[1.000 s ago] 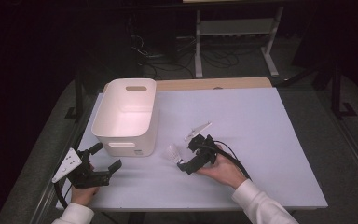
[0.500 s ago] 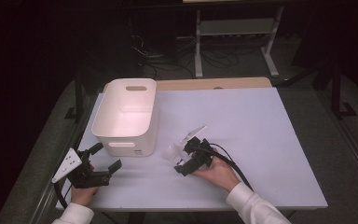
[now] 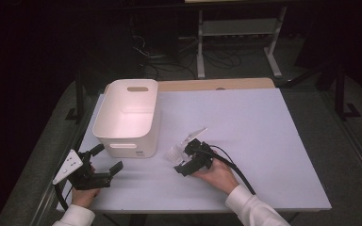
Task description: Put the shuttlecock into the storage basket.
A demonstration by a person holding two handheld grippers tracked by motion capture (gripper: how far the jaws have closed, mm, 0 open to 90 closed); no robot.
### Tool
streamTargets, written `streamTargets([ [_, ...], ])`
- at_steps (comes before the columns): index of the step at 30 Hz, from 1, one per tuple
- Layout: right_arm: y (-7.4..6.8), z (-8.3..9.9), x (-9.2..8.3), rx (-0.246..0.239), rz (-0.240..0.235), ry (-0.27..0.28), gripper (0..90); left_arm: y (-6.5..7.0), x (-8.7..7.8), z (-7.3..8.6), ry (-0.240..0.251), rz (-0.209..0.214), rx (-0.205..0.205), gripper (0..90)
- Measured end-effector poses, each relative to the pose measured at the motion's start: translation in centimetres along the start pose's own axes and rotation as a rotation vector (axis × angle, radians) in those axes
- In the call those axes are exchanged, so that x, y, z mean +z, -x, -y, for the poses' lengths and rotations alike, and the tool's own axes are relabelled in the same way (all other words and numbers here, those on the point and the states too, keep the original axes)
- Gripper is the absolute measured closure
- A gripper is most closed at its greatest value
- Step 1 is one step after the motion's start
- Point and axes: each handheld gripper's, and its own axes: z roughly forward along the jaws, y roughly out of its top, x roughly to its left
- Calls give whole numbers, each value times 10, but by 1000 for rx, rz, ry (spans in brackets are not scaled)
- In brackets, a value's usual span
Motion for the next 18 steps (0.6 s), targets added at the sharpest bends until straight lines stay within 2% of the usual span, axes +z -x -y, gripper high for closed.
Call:
streamTargets([
  [5,0,0,0,1,14,15,211,0,0,0,-1,-1,3,0],
  [6,-1,0,-1,7,4,18,228,0,0,0,-1,-1,3,0],
  [11,-2,0,1,-13,16,22,281,-1,0,0,-2,0,5,0],
  [13,-1,1,1,-7,2,28,319,0,0,0,-2,0,5,0],
  [17,-2,1,1,-4,3,28,369,0,-1,0,-1,-1,5,0],
  [18,-2,1,1,-7,11,31,405,0,-1,0,-1,-1,5,0],
])
